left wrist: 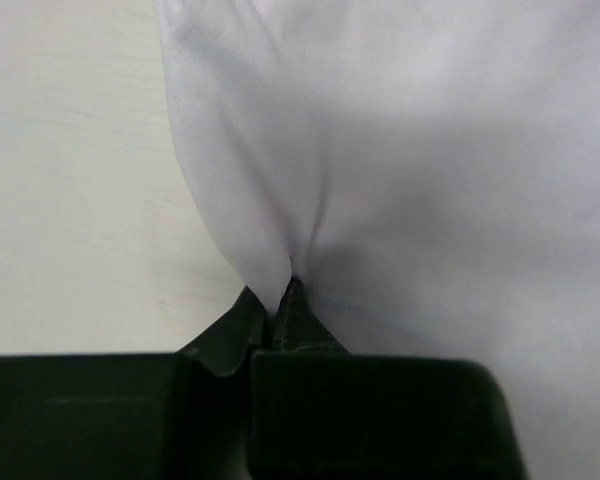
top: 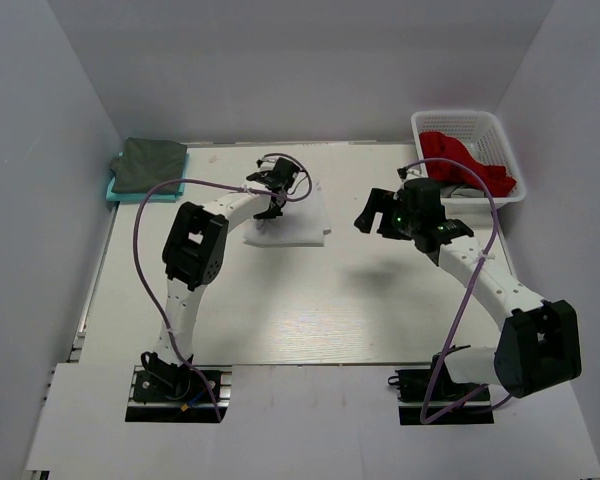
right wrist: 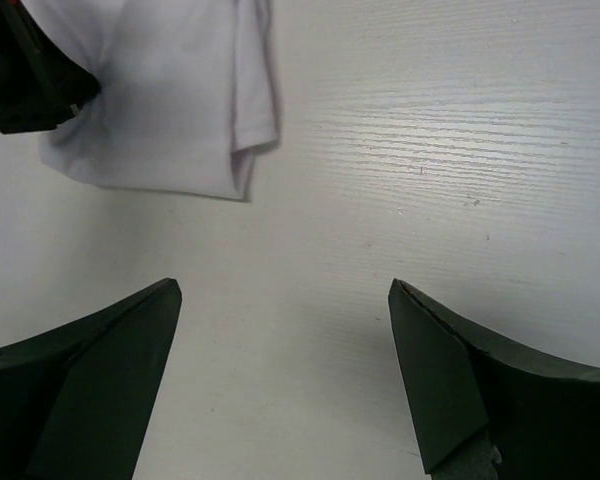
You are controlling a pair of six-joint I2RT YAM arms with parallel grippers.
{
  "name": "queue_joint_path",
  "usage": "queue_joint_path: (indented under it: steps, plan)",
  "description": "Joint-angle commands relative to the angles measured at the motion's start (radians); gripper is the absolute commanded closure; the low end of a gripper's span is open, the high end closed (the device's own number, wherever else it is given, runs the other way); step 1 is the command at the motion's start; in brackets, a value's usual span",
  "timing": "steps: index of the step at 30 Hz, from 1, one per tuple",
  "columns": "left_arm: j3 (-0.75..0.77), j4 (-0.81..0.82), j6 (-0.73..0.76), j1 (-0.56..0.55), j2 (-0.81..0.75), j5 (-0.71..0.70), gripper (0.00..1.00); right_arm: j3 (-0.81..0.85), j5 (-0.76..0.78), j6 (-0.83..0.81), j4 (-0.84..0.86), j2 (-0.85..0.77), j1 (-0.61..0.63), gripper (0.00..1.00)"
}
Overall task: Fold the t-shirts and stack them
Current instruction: Put the neatly folded tshirt into the corner of the board with the left arm
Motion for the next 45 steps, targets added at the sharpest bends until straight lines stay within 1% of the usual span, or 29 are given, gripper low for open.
queue_joint_path:
  steps: [1, 2, 3, 5, 6, 7, 9, 14, 19, 21, 22, 23, 24, 28, 30, 32, 35, 38, 41, 45]
  plan:
    - [-0.052, 0.069, 0.247, 0.032, -0.110, -0.214, 1.00, -0.001, 0.039, -0.033, -0.010, -0.011, -0.006, 0.10]
    - [-0.069, 0.150, 0.287, 0.048, -0.134, -0.214, 1.00, -0.007, 0.059, -0.038, -0.012, -0.009, -0.005, 0.10]
    - [-0.086, 0.195, 0.372, 0.048, -0.157, -0.214, 1.00, -0.008, 0.064, -0.044, -0.006, -0.012, -0.005, 0.10]
    - [-0.140, 0.282, 0.458, 0.063, -0.225, -0.214, 1.00, -0.007, 0.106, -0.047, -0.023, 0.005, -0.005, 0.10]
    - [-0.160, 0.387, 0.565, 0.077, -0.245, -0.214, 1.00, 0.002, 0.133, -0.038, -0.033, 0.009, -0.005, 0.10]
    - [-0.204, 0.449, 0.618, 0.091, -0.263, -0.214, 1.00, 0.007, 0.153, -0.032, -0.058, 0.026, -0.006, 0.10]
    - [-0.204, 0.528, 0.693, 0.123, -0.291, -0.200, 1.00, 0.009, 0.173, -0.027, -0.067, 0.049, -0.006, 0.10]
    - [-0.132, 0.513, 0.779, 0.203, -0.291, -0.116, 1.00, 0.012, 0.203, -0.018, -0.073, 0.100, -0.006, 0.10]
    - [-0.089, 0.566, 0.868, 0.288, -0.277, -0.062, 1.00, 0.038, 0.249, -0.019, -0.127, 0.141, -0.008, 0.10]
    - [-0.034, 0.566, 0.879, 0.314, -0.253, -0.050, 1.00, 0.050, 0.269, -0.013, -0.142, 0.156, -0.011, 0.10]
    - [-0.007, 0.532, 0.891, 0.340, -0.236, -0.038, 1.00, 0.064, 0.283, -0.013, -0.153, 0.170, -0.011, 0.10]
    - [0.047, 0.518, 0.892, 0.353, -0.201, -0.037, 1.00, 0.070, 0.289, -0.012, -0.181, 0.180, -0.014, 0.10]
    - [0.069, 0.517, 0.902, 0.365, -0.185, -0.037, 1.00, 0.082, 0.295, -0.009, -0.190, 0.202, -0.013, 0.10]
    - [0.145, 0.490, 0.922, 0.419, -0.151, 0.011, 1.00, 0.088, 0.271, -0.004, -0.190, 0.227, -0.013, 0.10]
    - [0.165, 0.490, 0.931, 0.433, -0.142, 0.050, 1.00, 0.099, 0.265, -0.001, -0.188, 0.241, -0.013, 0.10]
    - [0.202, 0.452, 0.931, 0.442, -0.133, 0.087, 1.00, 0.111, 0.265, 0.002, -0.199, 0.258, -0.014, 0.10]
    - [0.236, 0.424, 0.941, 0.451, -0.133, 0.113, 1.00, 0.125, 0.242, 0.002, -0.205, 0.275, -0.013, 0.10]
    - [0.282, 0.389, 0.941, 0.471, -0.133, 0.113, 1.00, 0.119, 0.250, 0.008, -0.196, 0.275, -0.014, 0.10]
    - [0.282, 0.408, 0.941, 0.480, -0.133, 0.075, 1.00, 0.122, 0.231, 0.014, -0.185, 0.279, -0.011, 0.10]
    - [0.291, 0.399, 0.931, 0.500, -0.144, 0.087, 1.00, 0.121, 0.213, 0.021, -0.178, 0.285, -0.014, 0.10]
